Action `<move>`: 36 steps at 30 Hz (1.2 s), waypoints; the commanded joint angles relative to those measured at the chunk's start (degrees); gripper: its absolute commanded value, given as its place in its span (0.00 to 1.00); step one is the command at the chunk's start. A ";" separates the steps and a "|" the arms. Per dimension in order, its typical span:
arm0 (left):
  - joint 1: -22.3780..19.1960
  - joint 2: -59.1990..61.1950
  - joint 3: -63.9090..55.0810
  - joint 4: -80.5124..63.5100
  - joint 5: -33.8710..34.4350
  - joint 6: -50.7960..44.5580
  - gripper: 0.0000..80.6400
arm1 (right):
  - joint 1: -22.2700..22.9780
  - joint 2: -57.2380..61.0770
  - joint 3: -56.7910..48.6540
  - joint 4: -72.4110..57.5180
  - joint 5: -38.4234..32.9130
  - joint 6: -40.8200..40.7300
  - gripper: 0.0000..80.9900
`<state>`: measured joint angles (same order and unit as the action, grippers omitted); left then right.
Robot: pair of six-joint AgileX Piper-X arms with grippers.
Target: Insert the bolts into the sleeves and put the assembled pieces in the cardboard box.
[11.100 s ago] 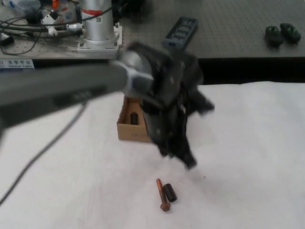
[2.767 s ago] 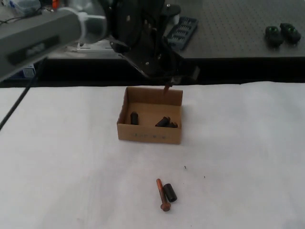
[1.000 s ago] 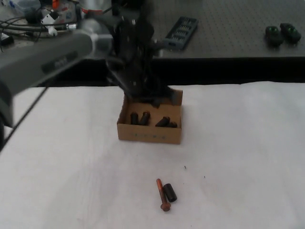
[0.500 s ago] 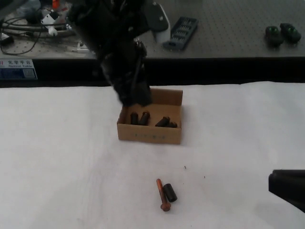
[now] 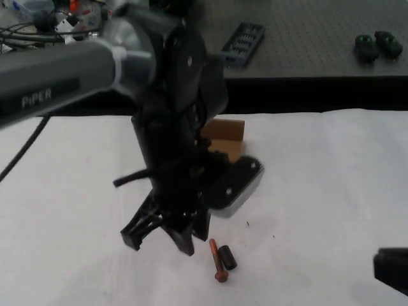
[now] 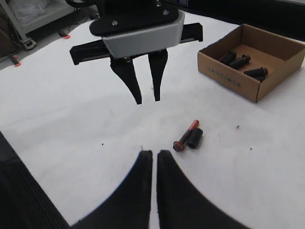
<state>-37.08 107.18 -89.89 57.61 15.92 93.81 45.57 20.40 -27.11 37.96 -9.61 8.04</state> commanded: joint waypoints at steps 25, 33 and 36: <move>-3.27 7.12 4.91 -15.77 -1.51 3.91 0.33 | -0.27 -15.33 -0.70 10.11 -0.44 -0.34 0.05; -3.29 9.17 4.91 -15.94 -1.51 4.38 0.33 | -0.27 -15.33 -0.70 11.85 -0.44 -0.34 0.05; -3.29 9.78 4.91 -16.09 -1.51 6.17 0.33 | -0.27 -15.33 -0.70 11.86 -0.44 -0.34 0.05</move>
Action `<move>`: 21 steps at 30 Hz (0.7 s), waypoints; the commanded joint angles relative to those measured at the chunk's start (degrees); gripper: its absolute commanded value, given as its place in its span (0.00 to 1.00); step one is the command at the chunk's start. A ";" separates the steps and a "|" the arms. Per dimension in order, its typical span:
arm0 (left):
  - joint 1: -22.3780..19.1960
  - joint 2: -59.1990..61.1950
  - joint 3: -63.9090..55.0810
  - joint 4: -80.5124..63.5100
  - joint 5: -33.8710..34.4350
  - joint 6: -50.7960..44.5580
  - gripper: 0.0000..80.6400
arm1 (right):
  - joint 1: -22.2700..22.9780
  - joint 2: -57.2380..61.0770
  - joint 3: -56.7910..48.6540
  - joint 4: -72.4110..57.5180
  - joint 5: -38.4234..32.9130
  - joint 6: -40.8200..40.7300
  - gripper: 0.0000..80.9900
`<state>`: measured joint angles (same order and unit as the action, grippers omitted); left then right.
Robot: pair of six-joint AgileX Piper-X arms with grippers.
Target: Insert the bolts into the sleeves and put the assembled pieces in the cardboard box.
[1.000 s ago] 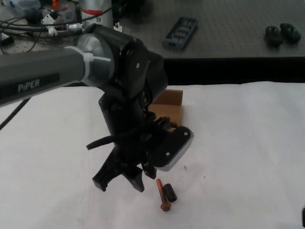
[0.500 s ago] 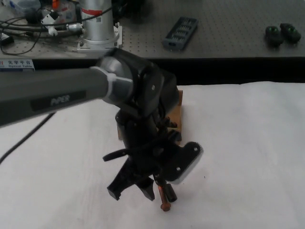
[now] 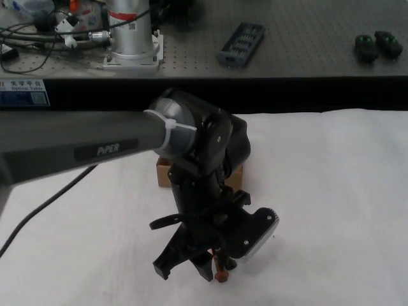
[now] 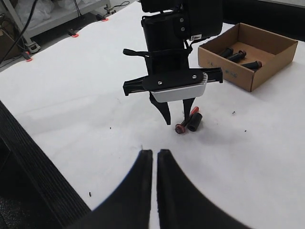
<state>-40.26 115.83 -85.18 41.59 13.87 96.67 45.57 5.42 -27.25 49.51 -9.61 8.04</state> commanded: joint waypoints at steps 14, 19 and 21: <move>-0.10 3.01 0.50 -3.44 1.05 6.23 0.33 | -0.27 -0.34 -0.56 0.31 -0.44 -0.34 0.05; -0.10 3.53 0.50 -4.80 0.92 8.58 0.33 | -0.27 -0.34 -0.56 0.31 -0.44 -0.34 0.05; -0.10 4.17 0.50 -4.82 0.92 9.24 0.33 | -0.27 -0.34 -0.56 0.31 -0.44 -0.34 0.05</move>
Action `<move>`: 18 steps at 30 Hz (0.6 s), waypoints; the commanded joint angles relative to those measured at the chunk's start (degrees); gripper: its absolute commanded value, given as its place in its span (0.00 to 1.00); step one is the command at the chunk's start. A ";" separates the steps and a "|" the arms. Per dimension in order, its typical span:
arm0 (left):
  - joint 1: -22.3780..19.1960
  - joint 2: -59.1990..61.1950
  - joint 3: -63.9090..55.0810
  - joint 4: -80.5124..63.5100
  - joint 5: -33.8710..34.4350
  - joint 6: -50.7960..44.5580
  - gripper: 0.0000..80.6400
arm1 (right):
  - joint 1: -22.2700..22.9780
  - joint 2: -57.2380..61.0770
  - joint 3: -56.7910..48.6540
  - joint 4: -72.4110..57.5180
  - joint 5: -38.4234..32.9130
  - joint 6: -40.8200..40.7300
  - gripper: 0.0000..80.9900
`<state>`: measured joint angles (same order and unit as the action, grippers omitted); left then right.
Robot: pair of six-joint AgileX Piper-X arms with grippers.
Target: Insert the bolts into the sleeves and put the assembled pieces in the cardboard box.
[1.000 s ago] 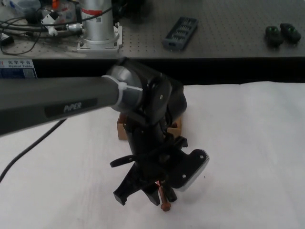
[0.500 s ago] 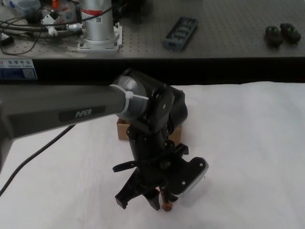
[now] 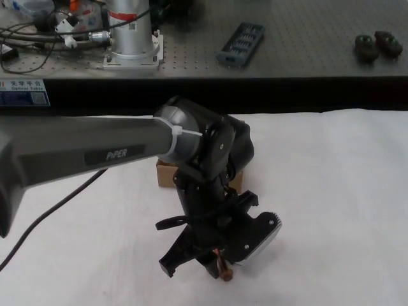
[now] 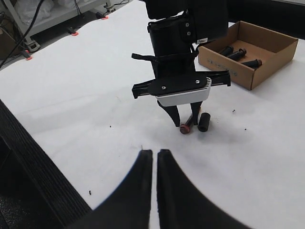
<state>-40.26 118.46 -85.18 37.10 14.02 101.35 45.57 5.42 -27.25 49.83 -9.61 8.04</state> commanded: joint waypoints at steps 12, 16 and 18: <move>-0.23 3.28 0.63 -2.23 0.15 3.54 0.14 | -0.27 -0.34 -0.56 3.41 -0.44 -0.34 0.05; -0.38 2.29 0.63 -5.96 -0.08 -1.00 0.01 | -0.27 -0.34 -0.56 3.41 -0.44 -0.34 0.05; -0.38 1.43 0.63 -8.98 -0.07 -3.57 0.01 | -0.27 -0.34 -0.56 3.41 -0.44 -0.34 0.05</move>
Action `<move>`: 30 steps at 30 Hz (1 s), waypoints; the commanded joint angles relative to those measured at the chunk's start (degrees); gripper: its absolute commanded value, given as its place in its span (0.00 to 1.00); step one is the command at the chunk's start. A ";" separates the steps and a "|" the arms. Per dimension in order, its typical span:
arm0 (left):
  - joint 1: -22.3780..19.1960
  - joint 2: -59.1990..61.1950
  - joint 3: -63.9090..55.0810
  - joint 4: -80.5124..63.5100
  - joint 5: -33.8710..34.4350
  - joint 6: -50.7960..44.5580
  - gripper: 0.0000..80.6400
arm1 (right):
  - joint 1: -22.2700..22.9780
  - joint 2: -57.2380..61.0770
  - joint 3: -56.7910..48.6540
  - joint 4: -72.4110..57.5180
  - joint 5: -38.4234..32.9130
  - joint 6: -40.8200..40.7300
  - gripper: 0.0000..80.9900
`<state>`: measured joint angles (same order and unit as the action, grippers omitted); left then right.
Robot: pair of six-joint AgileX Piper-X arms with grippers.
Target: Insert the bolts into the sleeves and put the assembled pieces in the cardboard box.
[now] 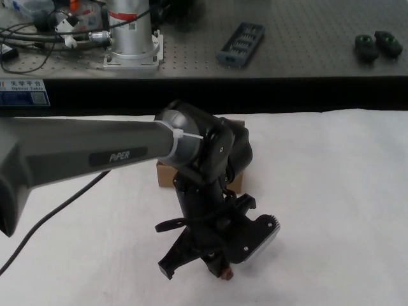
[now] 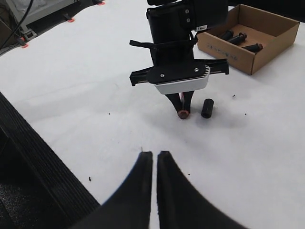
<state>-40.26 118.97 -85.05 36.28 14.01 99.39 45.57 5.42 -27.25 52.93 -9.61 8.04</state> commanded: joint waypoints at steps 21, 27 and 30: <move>1.37 -20.29 0.50 -18.62 9.81 -53.75 0.01 | -0.27 -0.34 -0.56 0.30 6.47 -0.34 0.05; 1.37 -25.01 0.50 -10.89 17.47 -58.25 0.01 | -0.27 4.78 -0.56 -0.67 14.15 -0.34 0.05; 1.37 -26.56 0.50 -7.13 19.84 -59.34 0.01 | -0.27 11.96 -0.99 -3.25 13.96 -3.89 0.05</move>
<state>-38.93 95.23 -84.38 23.49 28.90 42.87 45.57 15.84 -27.49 51.11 4.27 5.42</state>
